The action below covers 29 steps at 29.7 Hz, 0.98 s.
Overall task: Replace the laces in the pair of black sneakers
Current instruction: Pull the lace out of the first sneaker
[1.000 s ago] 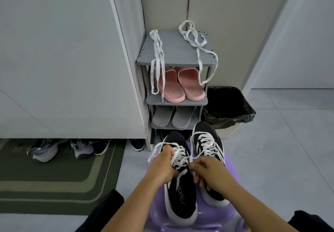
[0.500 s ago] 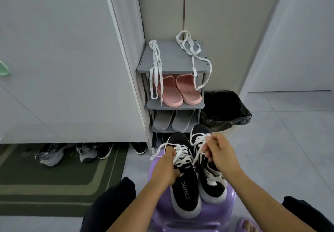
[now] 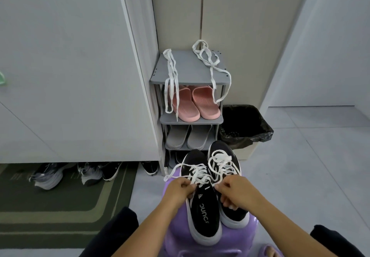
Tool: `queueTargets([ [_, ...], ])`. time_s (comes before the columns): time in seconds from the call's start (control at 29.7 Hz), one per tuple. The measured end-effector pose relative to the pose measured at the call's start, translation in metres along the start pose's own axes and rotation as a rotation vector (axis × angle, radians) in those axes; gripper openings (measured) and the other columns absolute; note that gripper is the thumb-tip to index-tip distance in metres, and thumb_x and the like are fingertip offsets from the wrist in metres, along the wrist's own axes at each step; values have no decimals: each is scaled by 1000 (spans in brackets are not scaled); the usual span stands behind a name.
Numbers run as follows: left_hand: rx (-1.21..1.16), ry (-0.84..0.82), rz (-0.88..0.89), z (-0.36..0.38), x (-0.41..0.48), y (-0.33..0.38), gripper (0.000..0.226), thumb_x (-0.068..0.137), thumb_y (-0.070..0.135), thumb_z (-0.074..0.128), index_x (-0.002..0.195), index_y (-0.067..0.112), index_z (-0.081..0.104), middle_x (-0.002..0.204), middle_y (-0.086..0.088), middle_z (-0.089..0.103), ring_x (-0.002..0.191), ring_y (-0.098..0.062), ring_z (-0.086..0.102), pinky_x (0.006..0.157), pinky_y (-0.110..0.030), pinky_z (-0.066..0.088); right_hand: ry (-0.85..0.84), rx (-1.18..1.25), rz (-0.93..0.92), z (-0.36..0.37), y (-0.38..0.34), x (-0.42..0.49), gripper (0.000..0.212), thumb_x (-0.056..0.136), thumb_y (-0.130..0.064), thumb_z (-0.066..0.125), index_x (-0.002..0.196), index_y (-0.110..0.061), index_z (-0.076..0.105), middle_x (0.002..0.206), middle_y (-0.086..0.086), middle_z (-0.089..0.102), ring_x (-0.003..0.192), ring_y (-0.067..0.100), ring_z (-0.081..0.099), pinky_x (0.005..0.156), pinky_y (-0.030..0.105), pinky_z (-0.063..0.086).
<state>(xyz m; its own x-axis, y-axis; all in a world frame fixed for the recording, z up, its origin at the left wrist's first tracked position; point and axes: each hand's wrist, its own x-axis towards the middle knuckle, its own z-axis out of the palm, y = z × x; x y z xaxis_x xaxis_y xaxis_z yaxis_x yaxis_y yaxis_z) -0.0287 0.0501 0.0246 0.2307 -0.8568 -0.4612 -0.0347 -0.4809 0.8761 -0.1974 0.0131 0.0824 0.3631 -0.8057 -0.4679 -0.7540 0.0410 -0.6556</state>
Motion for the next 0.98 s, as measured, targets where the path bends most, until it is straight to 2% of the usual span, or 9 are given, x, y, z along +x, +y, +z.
queueTargets([
  [0.13, 53, 10, 28, 5, 3, -1, 14, 84, 3, 63, 74, 11, 58, 61, -1, 54, 57, -12, 49, 57, -17, 42, 68, 21, 20, 14, -3, 7, 36, 93, -29, 52, 63, -11, 54, 51, 0, 59, 32, 5, 47, 39, 15, 38],
  [0.27, 81, 48, 22, 13, 6, -3, 22, 83, 3, 64, 69, 17, 56, 56, 7, 52, 54, -8, 46, 57, -19, 38, 113, 269, 86, 18, -4, 7, 25, 93, -21, 55, 73, -7, 58, 55, 3, 61, 40, 10, 53, 38, 20, 42],
  [0.4, 98, 140, 2, 21, 8, 0, 17, 83, 5, 59, 71, 16, 55, 61, 6, 54, 57, -7, 47, 57, -20, 37, 179, 269, 108, 23, -4, 10, 20, 90, -16, 56, 70, -13, 56, 54, 0, 61, 37, 7, 50, 36, 19, 39],
  [0.47, 82, 162, 4, 22, 8, 0, 10, 84, 6, 56, 78, 14, 56, 66, 5, 56, 60, -8, 49, 58, -20, 38, 222, 225, 99, 24, -4, 11, 20, 89, -15, 55, 69, -15, 53, 55, -1, 61, 38, 5, 51, 37, 19, 40],
  [0.54, 60, 176, -2, 20, 6, 3, 10, 84, 3, 53, 80, 13, 54, 69, 3, 57, 65, -14, 54, 63, -24, 43, 263, 94, 59, 25, -6, 11, 22, 87, -16, 53, 66, -19, 47, 59, -3, 61, 48, 9, 57, 47, 24, 44],
  [0.64, 75, 173, 19, 14, 5, 8, 15, 85, 0, 48, 80, 14, 50, 74, -1, 59, 71, -21, 58, 71, -33, 48, 293, -188, -40, 29, -9, 9, 28, 90, -21, 47, 66, -21, 34, 73, -1, 52, 69, 20, 49, 62, 29, 35],
  [0.81, -111, 122, -22, 9, 6, 16, 18, 87, -6, 39, 85, 11, 46, 72, -3, 52, 58, -14, 48, 60, -26, 44, 320, -279, -122, 30, -12, 13, 13, 91, -23, 45, 81, -15, 40, 83, -1, 50, 76, 19, 46, 65, 27, 29],
  [0.91, -267, 101, -172, 6, 7, 22, 22, 82, -7, 38, 69, 10, 43, 54, -4, 44, 47, -13, 39, 48, -22, 33, 302, -285, -75, 26, -14, 16, 10, 89, -21, 47, 82, -15, 42, 83, 5, 61, 82, 26, 56, 65, 29, 32],
  [0.98, -407, 72, -249, 1, 11, 28, 28, 80, -7, 38, 60, 12, 40, 43, 0, 37, 37, -10, 32, 42, -20, 27, 305, -247, -52, 25, -15, 17, 10, 87, -19, 47, 82, -14, 41, 82, 7, 63, 76, 26, 53, 66, 31, 35],
])
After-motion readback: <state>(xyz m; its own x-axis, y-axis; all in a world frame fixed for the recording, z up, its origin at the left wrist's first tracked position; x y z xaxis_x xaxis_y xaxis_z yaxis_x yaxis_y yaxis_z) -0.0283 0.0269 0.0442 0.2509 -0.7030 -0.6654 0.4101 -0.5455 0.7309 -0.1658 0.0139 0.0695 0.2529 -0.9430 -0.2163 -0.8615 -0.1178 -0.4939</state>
